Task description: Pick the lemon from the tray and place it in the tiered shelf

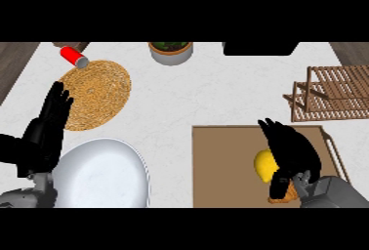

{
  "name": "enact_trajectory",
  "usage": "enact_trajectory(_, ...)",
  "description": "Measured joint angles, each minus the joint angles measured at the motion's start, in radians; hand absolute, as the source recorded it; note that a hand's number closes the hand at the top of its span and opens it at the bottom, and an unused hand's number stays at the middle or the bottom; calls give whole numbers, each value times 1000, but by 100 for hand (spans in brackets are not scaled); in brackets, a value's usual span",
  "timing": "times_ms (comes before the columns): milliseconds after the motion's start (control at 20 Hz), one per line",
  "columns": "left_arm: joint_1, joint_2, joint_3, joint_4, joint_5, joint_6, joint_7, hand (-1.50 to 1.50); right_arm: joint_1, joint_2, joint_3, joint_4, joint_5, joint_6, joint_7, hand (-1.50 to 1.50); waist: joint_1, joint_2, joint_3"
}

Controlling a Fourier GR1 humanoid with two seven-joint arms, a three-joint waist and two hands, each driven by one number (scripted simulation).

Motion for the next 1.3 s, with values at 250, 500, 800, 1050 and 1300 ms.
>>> enact_trajectory(250,10,-27,1,-5,-24,-7,-3,0,55,42,-32,33,85,-17,-70,-150,0,0,0)
enact_trajectory(500,7,-41,18,-29,-43,-18,21,0,82,94,-76,62,156,-10,-140,-150,0,0,0)
enact_trajectory(800,1,-58,32,-28,-62,-34,31,0,92,159,-117,136,229,-13,-213,-150,1,0,0)
enact_trajectory(1050,9,-68,40,-34,-75,-45,31,0,84,204,-143,236,269,-4,-263,150,2,-1,-1)
enact_trajectory(1300,-9,-81,45,-25,-82,-52,35,0,84,198,-132,254,338,-20,-339,150,1,-8,-8)
